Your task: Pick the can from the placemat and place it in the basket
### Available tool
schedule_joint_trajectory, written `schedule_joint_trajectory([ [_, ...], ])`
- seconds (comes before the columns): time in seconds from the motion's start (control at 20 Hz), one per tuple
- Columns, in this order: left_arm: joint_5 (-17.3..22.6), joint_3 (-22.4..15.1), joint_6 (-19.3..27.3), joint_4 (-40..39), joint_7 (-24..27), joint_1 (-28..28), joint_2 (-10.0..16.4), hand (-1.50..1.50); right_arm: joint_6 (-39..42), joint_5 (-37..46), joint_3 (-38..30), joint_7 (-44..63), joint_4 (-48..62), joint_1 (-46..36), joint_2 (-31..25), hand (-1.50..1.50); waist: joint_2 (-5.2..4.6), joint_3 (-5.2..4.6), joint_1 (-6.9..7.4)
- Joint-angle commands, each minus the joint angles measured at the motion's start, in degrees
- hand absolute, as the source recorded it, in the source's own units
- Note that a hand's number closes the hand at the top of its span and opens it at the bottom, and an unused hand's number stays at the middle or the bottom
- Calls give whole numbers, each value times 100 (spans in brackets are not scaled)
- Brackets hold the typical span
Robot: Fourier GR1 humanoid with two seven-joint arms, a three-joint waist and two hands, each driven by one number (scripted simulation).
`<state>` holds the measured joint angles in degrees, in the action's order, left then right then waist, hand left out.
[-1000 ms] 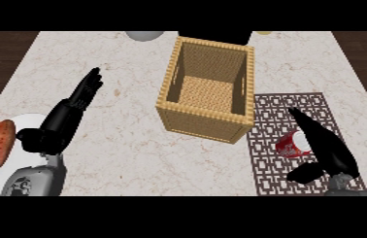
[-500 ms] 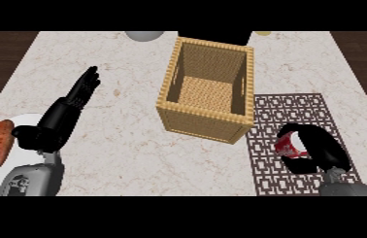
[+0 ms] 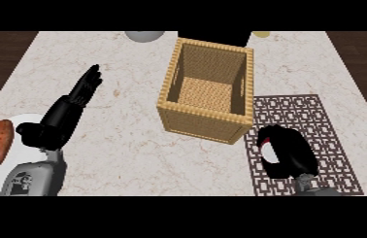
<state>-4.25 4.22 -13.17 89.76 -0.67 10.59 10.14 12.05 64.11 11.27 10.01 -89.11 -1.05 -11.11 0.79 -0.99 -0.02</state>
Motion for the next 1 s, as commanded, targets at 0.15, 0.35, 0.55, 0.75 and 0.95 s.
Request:
schedule_joint_trajectory([
  [0.15, 1, -103, -99, -180, 172, 54, -54, 0, -389, 571, 2790, 1718, -86, 19, 1082, 150, -80, 86, 301],
  [0.35, 5, -118, -107, -112, -32, 196, -32, 0, -1161, 387, 4109, 3002, -164, -80, 1100, 150, -70, 106, 303],
  [0.55, 22, -60, -115, -148, -77, 233, 17, 0, -2183, -182, 5188, 3959, -612, 85, 1107, 150, -72, 109, 205],
  [0.75, -24, -147, -54, -138, -28, 116, -102, 0, -3378, -315, 5614, 4220, -1264, -369, 1109, 150, -64, 110, 203],
  [0.95, -38, -75, -43, -140, -13, 92, -28, 0, -4250, 36, 5873, 4439, -1552, -749, 1099, 150, 0, 102, 136],
])
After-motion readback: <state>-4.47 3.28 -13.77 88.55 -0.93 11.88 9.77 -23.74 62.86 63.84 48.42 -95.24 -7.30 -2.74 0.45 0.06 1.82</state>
